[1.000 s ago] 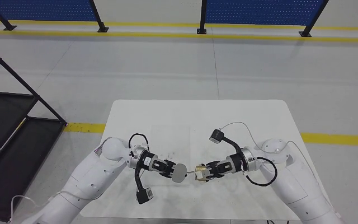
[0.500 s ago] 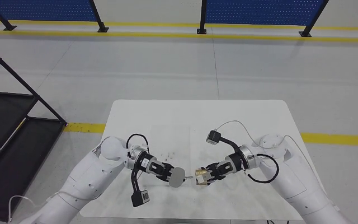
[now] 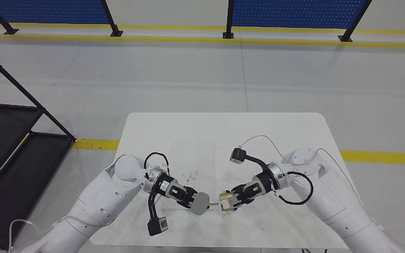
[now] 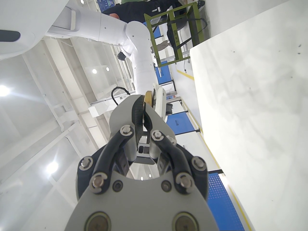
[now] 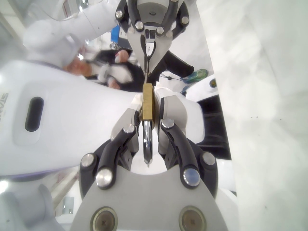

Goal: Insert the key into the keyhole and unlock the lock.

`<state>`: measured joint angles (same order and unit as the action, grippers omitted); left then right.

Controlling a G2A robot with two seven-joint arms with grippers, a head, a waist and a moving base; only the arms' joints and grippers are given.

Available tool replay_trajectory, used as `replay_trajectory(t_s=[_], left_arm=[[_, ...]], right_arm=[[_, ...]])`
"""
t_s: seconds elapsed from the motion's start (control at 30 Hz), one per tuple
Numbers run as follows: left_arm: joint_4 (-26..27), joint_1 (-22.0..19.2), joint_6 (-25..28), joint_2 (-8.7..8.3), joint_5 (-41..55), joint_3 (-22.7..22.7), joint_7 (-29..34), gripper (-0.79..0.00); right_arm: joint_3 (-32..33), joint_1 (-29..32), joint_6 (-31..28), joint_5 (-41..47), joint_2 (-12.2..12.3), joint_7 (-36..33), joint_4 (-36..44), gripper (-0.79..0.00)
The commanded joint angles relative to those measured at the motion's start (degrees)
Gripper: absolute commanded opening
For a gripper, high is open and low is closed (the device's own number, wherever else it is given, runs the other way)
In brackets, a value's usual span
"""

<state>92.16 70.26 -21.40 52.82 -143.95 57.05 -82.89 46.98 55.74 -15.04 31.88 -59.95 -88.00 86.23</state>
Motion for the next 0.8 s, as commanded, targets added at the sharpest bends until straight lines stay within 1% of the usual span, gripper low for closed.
replay_trajectory(t_s=[0.0,0.37,0.77], left_arm=[[0.0,-0.1,0.0,-0.04,0.0,-0.2,0.0,-0.785],[-0.6,-0.7,-0.5,-0.17,0.1,-1.2,0.5,-0.785],[-0.7,-1.2,-0.9,-0.29,0.6,-2.1,0.9,-0.785]], right_arm=[[-0.3,-0.2,-0.2,0.3,0.2,0.0,0.0,-0.785],[-1.4,-0.7,-0.6,1.0,0.9,0.0,0.5,-0.785],[-2.1,-0.7,-0.9,1.2,1.1,0.0,0.6,-0.785]])
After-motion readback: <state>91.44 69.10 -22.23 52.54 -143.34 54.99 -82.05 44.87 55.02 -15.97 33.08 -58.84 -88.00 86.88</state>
